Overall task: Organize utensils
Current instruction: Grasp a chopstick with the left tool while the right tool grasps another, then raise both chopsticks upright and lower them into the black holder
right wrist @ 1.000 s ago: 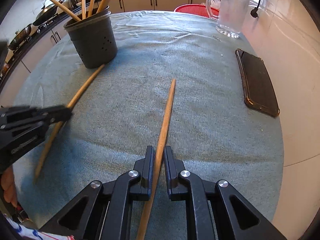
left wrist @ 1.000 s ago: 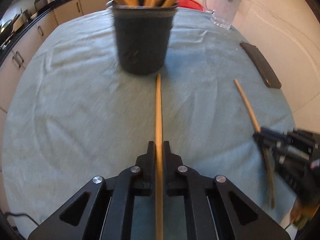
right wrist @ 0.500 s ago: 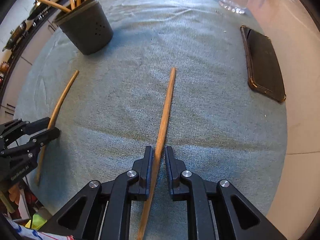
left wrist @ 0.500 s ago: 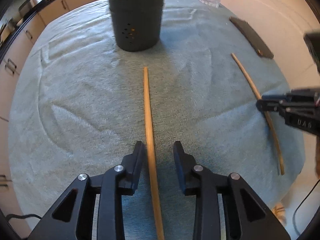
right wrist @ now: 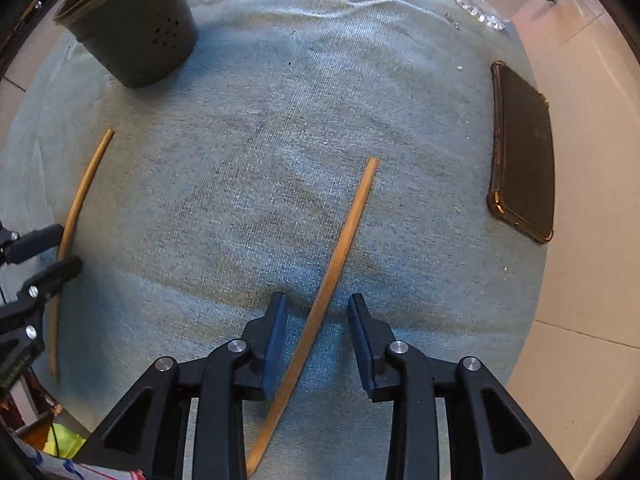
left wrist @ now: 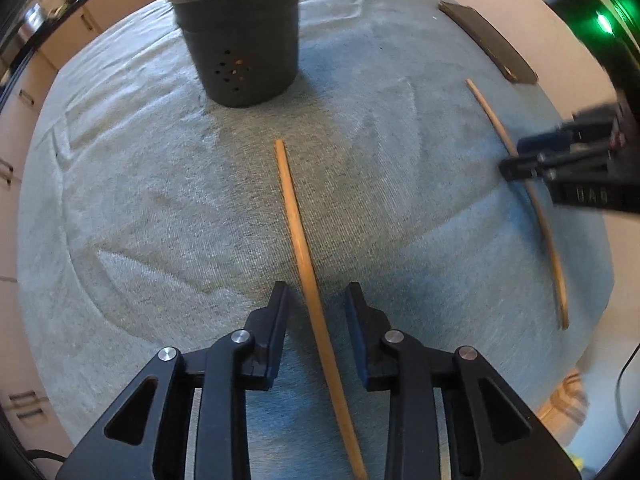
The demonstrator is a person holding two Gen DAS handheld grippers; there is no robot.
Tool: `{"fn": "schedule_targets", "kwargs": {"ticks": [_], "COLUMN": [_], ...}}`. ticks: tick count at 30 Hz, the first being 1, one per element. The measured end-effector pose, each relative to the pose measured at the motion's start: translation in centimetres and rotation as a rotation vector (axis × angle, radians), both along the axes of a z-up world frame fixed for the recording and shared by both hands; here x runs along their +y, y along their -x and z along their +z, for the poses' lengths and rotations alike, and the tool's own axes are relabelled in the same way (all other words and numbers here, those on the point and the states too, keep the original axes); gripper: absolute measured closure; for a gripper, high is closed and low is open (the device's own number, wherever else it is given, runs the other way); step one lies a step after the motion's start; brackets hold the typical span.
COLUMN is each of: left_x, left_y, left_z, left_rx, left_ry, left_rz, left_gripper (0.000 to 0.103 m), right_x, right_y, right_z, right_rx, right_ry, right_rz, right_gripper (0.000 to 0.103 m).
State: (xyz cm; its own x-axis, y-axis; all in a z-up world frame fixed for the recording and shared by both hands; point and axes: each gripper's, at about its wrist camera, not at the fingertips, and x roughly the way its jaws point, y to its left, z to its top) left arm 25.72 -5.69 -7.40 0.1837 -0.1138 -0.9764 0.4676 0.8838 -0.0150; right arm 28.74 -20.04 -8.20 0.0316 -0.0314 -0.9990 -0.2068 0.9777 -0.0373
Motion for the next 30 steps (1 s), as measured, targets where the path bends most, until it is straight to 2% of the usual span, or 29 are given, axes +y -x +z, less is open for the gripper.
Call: {"fn": "schedule_targets", "kwargs": {"ticks": [3, 5, 7, 9, 12, 16, 21, 30], "left_x": [0.2, 0.2, 0.8, 1.3, 2.6, 4.7, 7.2, 9.0], "left_y": [0.2, 0.1, -0.2, -0.4, -0.2, 1.2, 3.1, 5.9], "left_z": [0.0, -0.1, 0.0, 0.0, 0.2, 1.5, 4.3, 9.9], "left_rx": [-0.008, -0.002, 0.008, 0.024, 0.013, -0.061, -0.208, -0.396], "left_ry": [0.007, 0.017, 0.022, 0.046, 0.062, 0.109, 0.131, 0.252], "left_rz": [-0.028, -0.021, -0.007, 0.007, 0.054, 0.104, 0.163, 0.243], "left_gripper": [0.079, 0.084, 0.094, 0.096, 0.096, 0.096, 0.096, 0.096], "right_x": [0.4, 0.5, 0.6, 0.8, 1.2, 0.6, -0.9, -0.5], "right_y": [-0.5, -0.5, -0.8, -0.6, 0.2, 1.6, 4.5, 10.0], "right_z": [0.1, 0.1, 0.0, 0.2, 0.4, 0.7, 1.7, 8.1], "right_rx": [0.0, 0.001, -0.009, -0.027, -0.082, -0.144, -0.217, -0.477], "right_ry": [-0.008, -0.025, -0.029, -0.035, -0.043, -0.096, -0.188, -0.352], "right_rz": [0.019, 0.031, 0.056, 0.079, 0.096, 0.049, 0.018, 0.017], "right_gripper": [0.073, 0.079, 0.082, 0.089, 0.094, 0.096, 0.096, 0.096]}}
